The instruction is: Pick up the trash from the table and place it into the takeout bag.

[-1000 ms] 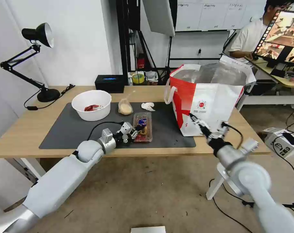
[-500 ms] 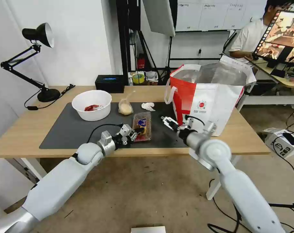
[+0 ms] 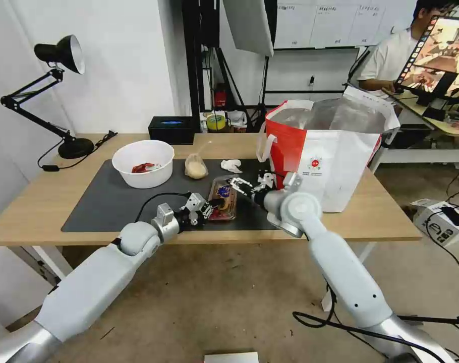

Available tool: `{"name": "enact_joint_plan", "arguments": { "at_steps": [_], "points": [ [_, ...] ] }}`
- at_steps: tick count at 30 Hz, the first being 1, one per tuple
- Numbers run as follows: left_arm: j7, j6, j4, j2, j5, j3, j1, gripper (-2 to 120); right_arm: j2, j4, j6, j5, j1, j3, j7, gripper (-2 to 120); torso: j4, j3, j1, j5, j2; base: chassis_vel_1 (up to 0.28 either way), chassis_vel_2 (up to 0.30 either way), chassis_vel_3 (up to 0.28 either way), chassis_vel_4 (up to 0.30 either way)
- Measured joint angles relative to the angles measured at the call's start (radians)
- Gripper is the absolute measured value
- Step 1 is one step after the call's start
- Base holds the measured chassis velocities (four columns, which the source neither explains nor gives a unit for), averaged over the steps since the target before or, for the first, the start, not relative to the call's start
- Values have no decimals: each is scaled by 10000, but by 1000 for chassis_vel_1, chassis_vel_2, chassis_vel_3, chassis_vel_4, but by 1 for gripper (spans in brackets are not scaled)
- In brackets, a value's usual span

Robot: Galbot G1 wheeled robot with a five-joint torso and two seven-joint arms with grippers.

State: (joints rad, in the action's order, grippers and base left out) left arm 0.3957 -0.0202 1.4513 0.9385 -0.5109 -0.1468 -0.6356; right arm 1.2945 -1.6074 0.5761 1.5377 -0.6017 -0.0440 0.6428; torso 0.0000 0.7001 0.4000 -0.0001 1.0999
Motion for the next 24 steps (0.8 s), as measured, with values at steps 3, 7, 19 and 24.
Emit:
{"name": "enact_joint_plan", "arguments": {
  "at_steps": [3,7,19,24],
  "points": [
    [-2,0,5,-36,-31,11,-1,0,193,200,200,285,126,1,335,100,0,0,0,0,0,0,0,0,0],
    [-9,0,55,-65,-49,34,-32,0,397,387,340,389,232,-10,564,100,0,1,0,0,0,0,0,0,0],
    [-27,5,417,-209,-70,239,-326,0,1103,1084,539,716,608,-228,1249,95,-4,-4,-2,-1,1,0,0,0,0],
    [-30,-7,493,-279,-88,338,-438,0,1272,1197,797,961,664,-351,1655,82,-9,-5,-3,-2,3,0,0,0,0]
  ]
}}
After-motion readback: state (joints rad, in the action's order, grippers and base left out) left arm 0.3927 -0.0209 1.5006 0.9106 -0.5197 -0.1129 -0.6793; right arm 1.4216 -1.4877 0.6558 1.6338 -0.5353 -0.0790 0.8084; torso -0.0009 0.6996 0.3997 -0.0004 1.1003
